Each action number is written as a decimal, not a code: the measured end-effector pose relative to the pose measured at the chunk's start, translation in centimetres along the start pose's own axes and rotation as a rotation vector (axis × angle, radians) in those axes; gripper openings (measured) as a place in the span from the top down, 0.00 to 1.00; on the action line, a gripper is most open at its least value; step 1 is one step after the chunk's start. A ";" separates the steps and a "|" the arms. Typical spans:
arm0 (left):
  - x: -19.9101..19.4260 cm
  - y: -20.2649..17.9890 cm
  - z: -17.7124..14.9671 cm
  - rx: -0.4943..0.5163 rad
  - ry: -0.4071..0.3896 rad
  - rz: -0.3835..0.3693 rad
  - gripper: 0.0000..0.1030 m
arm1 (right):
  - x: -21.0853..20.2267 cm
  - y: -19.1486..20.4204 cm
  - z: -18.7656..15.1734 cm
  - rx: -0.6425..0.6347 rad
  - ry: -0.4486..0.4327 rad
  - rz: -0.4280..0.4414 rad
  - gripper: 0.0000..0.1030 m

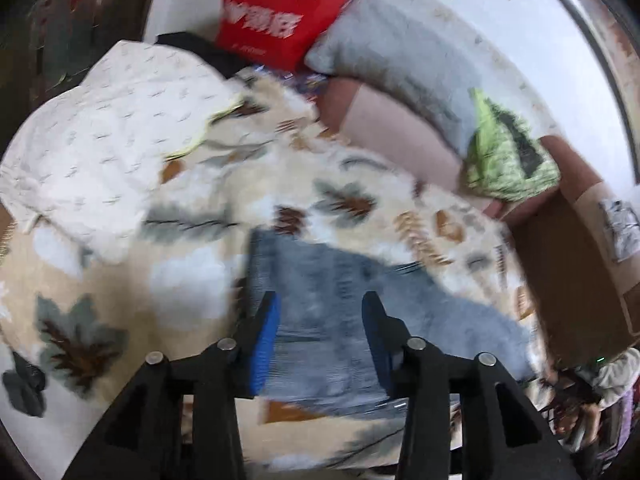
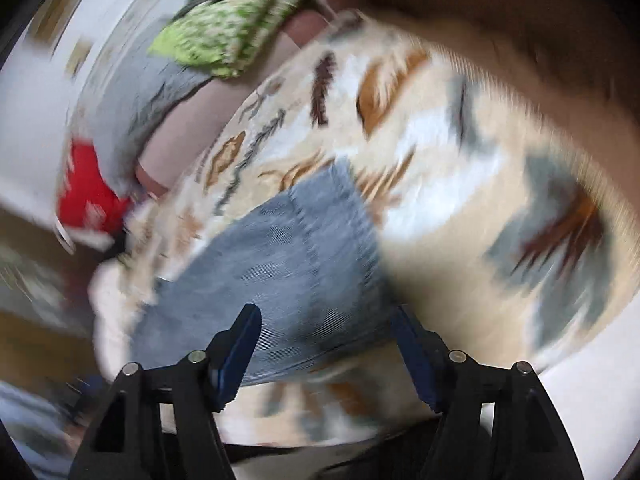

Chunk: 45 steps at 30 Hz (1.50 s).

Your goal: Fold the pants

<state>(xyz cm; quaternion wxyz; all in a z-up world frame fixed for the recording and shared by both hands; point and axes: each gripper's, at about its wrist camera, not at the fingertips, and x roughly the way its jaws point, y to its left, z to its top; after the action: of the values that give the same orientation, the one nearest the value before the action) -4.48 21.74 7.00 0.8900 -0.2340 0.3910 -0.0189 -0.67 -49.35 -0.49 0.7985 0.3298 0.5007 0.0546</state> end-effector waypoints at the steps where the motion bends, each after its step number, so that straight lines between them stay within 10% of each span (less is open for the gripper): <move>1: 0.3 -1.0 -0.6 -0.019 -0.008 -0.031 0.55 | 0.5 -0.4 -0.7 0.068 0.009 0.027 0.31; 4: 2.1 -2.6 -2.4 -0.049 -0.014 -0.066 0.54 | 1.9 -0.9 -2.0 0.173 0.009 0.064 0.31; 12: 10.8 -1.7 -6.6 -0.030 0.159 0.118 0.56 | 4.8 -2.3 -1.5 0.347 -0.036 0.006 0.32; 16: 11.2 -0.9 -6.7 -0.011 0.165 0.105 0.61 | 4.7 -1.6 -1.1 0.245 -0.053 -0.112 0.80; 22: 11.3 1.0 -5.9 -0.020 0.204 0.094 0.90 | 2.2 1.0 -0.3 -0.021 -0.130 -0.331 0.83; 25: 11.3 2.0 -5.5 -0.049 0.227 0.096 0.98 | 5.0 0.8 -0.7 -0.136 -0.011 -0.404 0.70; 27: 10.3 1.8 -5.3 -0.060 0.241 0.055 0.93 | 4.0 1.6 -0.4 -0.133 -0.035 -0.419 0.29; 29: 8.6 1.4 -5.2 -0.069 0.221 0.000 0.67 | 2.6 2.4 -0.5 -0.133 -0.089 -0.396 0.17; 31: 6.2 1.1 -5.7 -0.105 0.165 0.027 0.20 | 0.9 3.6 -0.8 -0.151 -0.147 -0.391 0.17; 35: 2.2 1.9 -7.4 -0.237 0.021 0.060 0.20 | -1.1 7.1 -1.9 -0.190 -0.218 -0.246 0.17; 40: 5.3 3.5 -8.9 -0.421 0.083 0.087 0.22 | 2.9 12.9 -4.5 -0.333 -0.089 -0.011 0.17; 45: 6.2 4.3 -8.0 -0.483 0.067 0.139 0.66 | 8.7 17.3 -6.8 -0.456 0.035 0.027 0.17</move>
<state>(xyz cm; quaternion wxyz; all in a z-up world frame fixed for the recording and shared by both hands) -6.45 20.98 -3.81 0.7939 -0.4115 0.4287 0.1284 2.16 -29.14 1.00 0.8427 0.1465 0.4847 0.1830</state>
